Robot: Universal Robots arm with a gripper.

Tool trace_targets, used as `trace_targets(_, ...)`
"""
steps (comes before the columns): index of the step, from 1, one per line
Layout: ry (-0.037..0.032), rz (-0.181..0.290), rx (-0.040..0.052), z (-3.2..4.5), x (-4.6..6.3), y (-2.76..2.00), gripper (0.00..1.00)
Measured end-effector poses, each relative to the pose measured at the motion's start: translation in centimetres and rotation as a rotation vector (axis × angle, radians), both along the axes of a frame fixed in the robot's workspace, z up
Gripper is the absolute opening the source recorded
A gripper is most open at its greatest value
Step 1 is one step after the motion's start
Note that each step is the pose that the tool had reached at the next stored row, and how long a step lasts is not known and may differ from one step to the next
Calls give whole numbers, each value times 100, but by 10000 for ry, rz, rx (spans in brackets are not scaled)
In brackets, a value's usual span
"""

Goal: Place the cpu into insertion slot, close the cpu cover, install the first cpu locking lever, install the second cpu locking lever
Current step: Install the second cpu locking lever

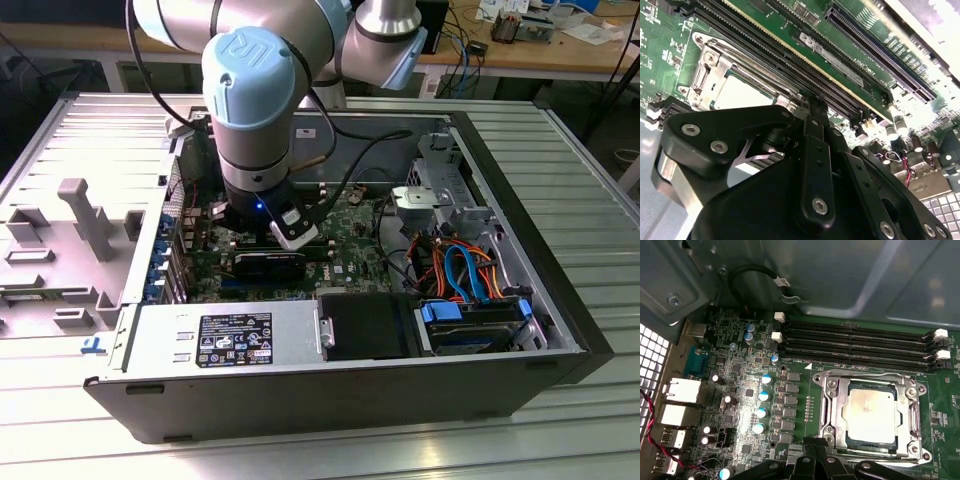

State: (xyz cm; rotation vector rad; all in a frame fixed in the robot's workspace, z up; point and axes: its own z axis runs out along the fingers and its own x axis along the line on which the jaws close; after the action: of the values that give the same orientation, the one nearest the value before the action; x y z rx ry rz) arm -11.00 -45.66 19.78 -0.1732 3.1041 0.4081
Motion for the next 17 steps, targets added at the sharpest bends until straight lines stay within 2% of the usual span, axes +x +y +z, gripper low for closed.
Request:
trace_targets(4, 2, -1, -3, -1, 0, -15, 11)
trace_targets(7, 4, -2, -11, 78, 3, -23, 11)
trace_targets(11, 25, -20, -7, 91, 66, -11, 11)
trace_targets(13, 78, -23, -7, 92, 116, 14, 11)
trace_targets(15, 134, -22, -9, 92, 168, 59, 11)
trace_targets(17, 170, -22, -21, 92, 240, 163, 11)
